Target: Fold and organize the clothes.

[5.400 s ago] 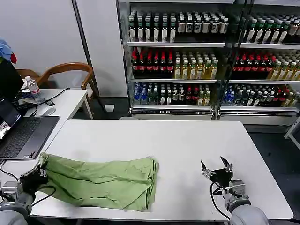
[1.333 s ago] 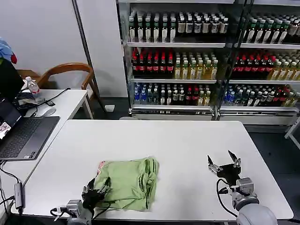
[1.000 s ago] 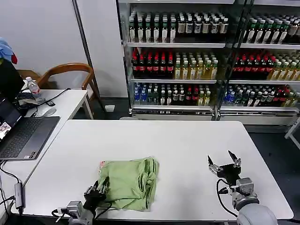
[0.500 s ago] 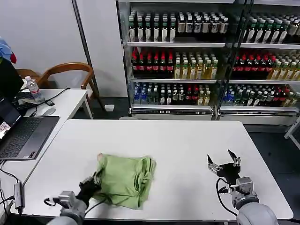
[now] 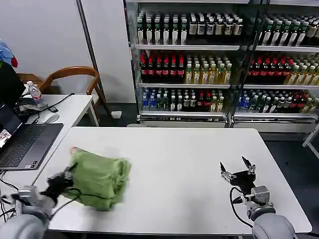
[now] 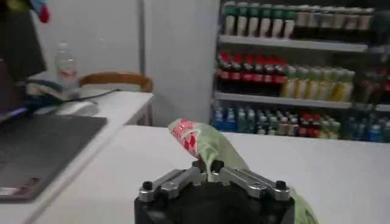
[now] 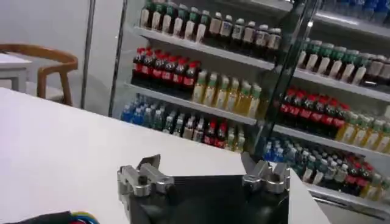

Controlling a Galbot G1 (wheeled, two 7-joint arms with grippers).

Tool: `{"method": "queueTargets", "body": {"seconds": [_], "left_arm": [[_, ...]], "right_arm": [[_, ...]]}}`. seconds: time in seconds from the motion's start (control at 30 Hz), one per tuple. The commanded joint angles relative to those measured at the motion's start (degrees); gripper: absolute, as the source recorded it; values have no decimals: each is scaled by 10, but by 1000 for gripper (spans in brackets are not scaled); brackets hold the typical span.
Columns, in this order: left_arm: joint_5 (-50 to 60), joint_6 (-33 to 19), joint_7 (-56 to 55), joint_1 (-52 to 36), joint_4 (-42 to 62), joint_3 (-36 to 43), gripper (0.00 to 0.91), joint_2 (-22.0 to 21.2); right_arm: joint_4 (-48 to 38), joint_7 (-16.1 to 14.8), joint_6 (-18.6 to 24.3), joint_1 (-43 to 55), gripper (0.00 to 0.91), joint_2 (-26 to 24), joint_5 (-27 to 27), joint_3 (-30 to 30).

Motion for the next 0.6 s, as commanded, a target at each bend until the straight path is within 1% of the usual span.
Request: {"method": "queueTargets", "body": {"seconds": [0.03,0.1,0.13,0.17,0.23,0.27,0.3,0.33,0.37,0.4,0.43,0.47,0.53,0.6], "left_arm": [[-167,93,-17,64,-16,-264,40,136],[-183,93,-36,65,-40,-276,40,140],[-184,93,-51,58,-62,-264,40,131],[-182,92,-62,47,-99,-235,40,113],[-159,92,-86,42,-168,-133,40,52],[-56,91,-86,42,-199,-48,40,17],[1,86,-77,44,-216,72,40,-25],[106,67,-65,51,-226,156,40,-63],[171,57,-55,55,-215,262,40,-94],[196,53,-47,55,-204,290,40,-109],[263,28,-44,51,-171,375,40,-128],[293,15,-41,44,-148,408,40,-137],[312,4,-23,24,-121,447,40,-148],[315,-1,-9,-4,-106,457,40,-153]], "right_arm": [[1,-1,3,5,907,-1,0,-6],[2,-1,4,9,907,4,-1,-12],[2,-1,4,9,907,9,-3,-13],[2,-1,4,8,907,12,-5,-13],[1,-1,4,1,907,16,-10,-12],[0,-1,4,-7,907,17,-12,-9],[-1,0,4,-11,907,16,-15,-8],[-2,0,5,-22,907,13,-19,-3],[-1,0,5,-28,907,11,-20,2],[-1,0,5,-32,907,10,-20,4],[1,0,4,-37,907,8,-22,9],[2,1,3,-39,907,8,-22,12],[5,1,1,-41,907,7,-22,15],[8,2,-2,-43,907,9,-24,17]]}}
